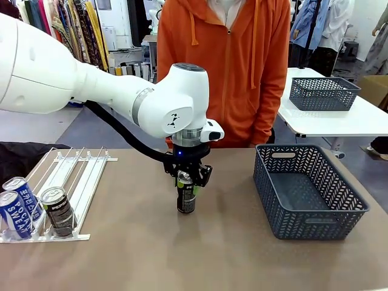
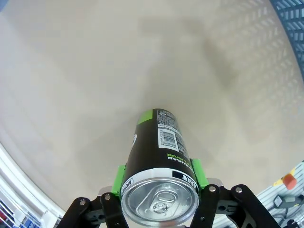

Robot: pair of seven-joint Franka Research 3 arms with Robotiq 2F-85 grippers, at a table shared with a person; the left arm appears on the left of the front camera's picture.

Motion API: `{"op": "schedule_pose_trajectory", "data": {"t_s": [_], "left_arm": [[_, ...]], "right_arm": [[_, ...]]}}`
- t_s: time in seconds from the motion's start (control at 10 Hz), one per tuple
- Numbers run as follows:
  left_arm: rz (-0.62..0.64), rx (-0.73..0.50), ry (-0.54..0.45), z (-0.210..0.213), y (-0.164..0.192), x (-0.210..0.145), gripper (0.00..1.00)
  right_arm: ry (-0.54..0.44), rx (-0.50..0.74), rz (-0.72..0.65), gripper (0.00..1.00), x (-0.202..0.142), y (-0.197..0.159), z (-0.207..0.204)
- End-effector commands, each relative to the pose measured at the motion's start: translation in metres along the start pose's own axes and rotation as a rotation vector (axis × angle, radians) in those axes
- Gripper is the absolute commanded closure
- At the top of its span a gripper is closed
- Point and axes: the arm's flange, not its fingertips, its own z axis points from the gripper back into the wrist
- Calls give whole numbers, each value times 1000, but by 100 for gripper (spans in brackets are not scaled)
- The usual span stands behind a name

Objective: Retrieve and store the cans from the dispenser.
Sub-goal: Pick up one can from the Automatic Can Dispenser and place it in the middle of the table.

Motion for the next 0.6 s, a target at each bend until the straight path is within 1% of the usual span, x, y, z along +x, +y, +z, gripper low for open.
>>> {"op": "schedule_pose_trajectory", "data": {"t_s": [0.0,0.2,0.3,0.4,0.5], "left_arm": [[0,-6,-12,4,2,-2,0],[3,-20,-21,9,3,-6,0],[11,-28,-34,21,1,-14,0],[20,-33,-101,56,5,-36,0],[13,-58,-148,101,20,-63,0]], "right_arm": [[0,10,10,0,2,3,1],[0,10,10,0,2,3,1],[0,10,10,0,2,3,1],[0,10,10,0,2,3,1],[0,10,10,0,2,3,1]]}}
